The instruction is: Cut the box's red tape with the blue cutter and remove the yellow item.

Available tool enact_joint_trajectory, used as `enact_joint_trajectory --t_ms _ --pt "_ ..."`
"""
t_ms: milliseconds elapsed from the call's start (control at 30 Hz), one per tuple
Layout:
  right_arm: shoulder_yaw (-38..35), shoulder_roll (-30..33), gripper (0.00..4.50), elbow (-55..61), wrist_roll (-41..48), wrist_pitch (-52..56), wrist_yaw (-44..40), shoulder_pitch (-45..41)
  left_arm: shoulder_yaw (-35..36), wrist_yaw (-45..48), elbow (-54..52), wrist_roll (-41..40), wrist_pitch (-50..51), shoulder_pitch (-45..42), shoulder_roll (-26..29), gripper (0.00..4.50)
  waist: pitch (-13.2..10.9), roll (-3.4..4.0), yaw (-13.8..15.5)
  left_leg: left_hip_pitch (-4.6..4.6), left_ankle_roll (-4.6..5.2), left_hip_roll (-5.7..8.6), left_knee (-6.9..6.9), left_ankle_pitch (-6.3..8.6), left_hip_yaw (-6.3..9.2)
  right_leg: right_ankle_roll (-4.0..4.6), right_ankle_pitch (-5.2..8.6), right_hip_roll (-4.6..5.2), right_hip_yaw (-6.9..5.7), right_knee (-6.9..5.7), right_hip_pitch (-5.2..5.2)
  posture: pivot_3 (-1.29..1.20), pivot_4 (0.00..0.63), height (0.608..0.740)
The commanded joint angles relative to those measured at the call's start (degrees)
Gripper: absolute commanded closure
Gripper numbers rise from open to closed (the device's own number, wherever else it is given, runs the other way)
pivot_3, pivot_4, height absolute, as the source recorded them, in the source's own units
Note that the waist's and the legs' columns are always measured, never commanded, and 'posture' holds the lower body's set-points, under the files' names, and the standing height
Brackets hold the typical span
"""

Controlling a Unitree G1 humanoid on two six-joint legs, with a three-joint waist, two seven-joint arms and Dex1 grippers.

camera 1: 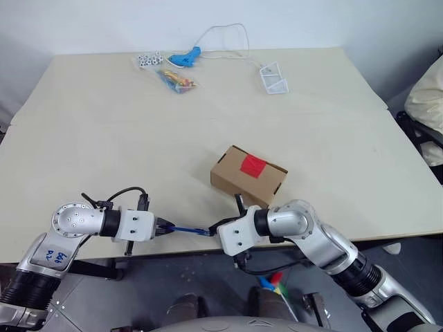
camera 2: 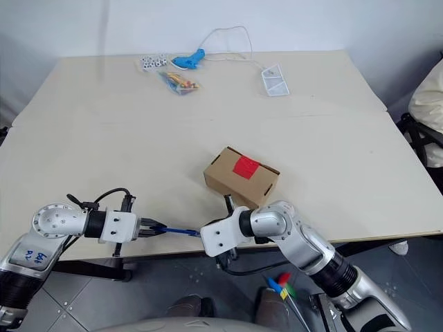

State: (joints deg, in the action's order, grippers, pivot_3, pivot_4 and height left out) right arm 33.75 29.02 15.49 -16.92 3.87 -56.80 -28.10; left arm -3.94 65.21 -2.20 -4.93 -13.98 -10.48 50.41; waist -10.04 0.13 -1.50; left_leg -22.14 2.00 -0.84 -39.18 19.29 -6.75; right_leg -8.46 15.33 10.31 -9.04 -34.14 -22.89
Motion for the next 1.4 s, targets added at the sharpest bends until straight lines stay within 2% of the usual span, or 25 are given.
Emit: enact_joint_trajectory --t_ms 33,433,667,933,1067,1200,1300,1400 --pt "1.2 -1.9 4.45 1.8 0.1 -0.8 0.0 0.1 -0.9 -0.5 -1.7 1.2 0.8 1.3 0.4 4.09 0.0 0.00 0.0 0.00 0.00 0.00 0.00 0.00 0.00 0.00 0.00 0.00 0.00 0.00 0.00 0.00 0.150 0.740" --pt "3.6 -8.4 4.45 -1.1 -0.7 -2.1 -0.1 -2.6 -0.5 -1.1 -2.9 1.8 2.1 2.1 0.0 4.09 0.0 0.00 -0.1 0.01 0.00 0.00 0.00 0.00 0.00 0.00 0.00 -0.01 -0.01 0.00 0.00 0.00 0.150 0.740" --pt "4.3 -9.8 4.45 -3.0 -1.0 -2.9 0.0 -3.3 -0.6 -1.5 -2.8 2.2 2.1 2.0 0.0 4.09 0.0 0.01 -0.1 0.02 0.00 -0.01 0.00 0.00 0.00 0.00 0.00 -0.01 -0.01 -0.01 0.00 0.00 0.150 0.740" --pt "6.3 -16.2 4.45 -9.1 -2.3 -4.8 2.1 -6.5 -1.1 -1.7 -2.8 2.6 2.1 1.4 -0.6 4.09 0.0 0.01 -0.1 0.05 -0.01 0.00 0.00 0.00 -0.01 0.01 0.01 -0.01 0.00 -0.07 0.01 0.00 0.150 0.740" --pt "4.2 -15.9 4.45 -7.8 -1.5 -3.0 2.0 -6.2 -0.3 -2.6 -2.3 2.7 1.5 1.3 -0.8 4.09 0.0 0.01 -0.1 0.05 -0.02 -0.01 0.00 -0.01 0.00 0.02 0.01 -0.01 0.00 -0.06 0.01 0.00 0.150 0.740" --pt "0.1 -11.4 4.45 -4.4 -0.6 -1.5 0.8 -4.6 1.5 -5.8 1.2 3.8 -4.1 0.6 -1.7 4.09 0.0 0.01 0.2 0.04 -0.01 0.01 0.00 -0.01 0.02 0.02 0.01 0.00 0.00 -0.06 0.01 0.00 0.150 0.740" --pt "-4.2 -9.1 4.45 -1.0 2.2 3.2 0.1 -3.3 2.2 -7.9 3.1 4.5 -7.4 0.4 -2.3 4.09 0.0 0.01 0.0 0.03 -0.02 0.00 0.00 -0.01 0.04 0.02 0.01 0.00 -0.01 -0.04 0.02 0.00 0.150 0.740" --pt "-8.9 -9.4 4.45 2.8 6.7 12.5 -0.1 -2.5 2.3 -10.1 5.1 5.4 -10.6 -0.1 -2.5 4.09 0.0 0.01 -0.1 0.04 -0.03 -0.02 0.00 -0.01 0.04 0.02 0.01 -0.02 -0.02 -0.06 0.02 0.00 0.150 0.740"
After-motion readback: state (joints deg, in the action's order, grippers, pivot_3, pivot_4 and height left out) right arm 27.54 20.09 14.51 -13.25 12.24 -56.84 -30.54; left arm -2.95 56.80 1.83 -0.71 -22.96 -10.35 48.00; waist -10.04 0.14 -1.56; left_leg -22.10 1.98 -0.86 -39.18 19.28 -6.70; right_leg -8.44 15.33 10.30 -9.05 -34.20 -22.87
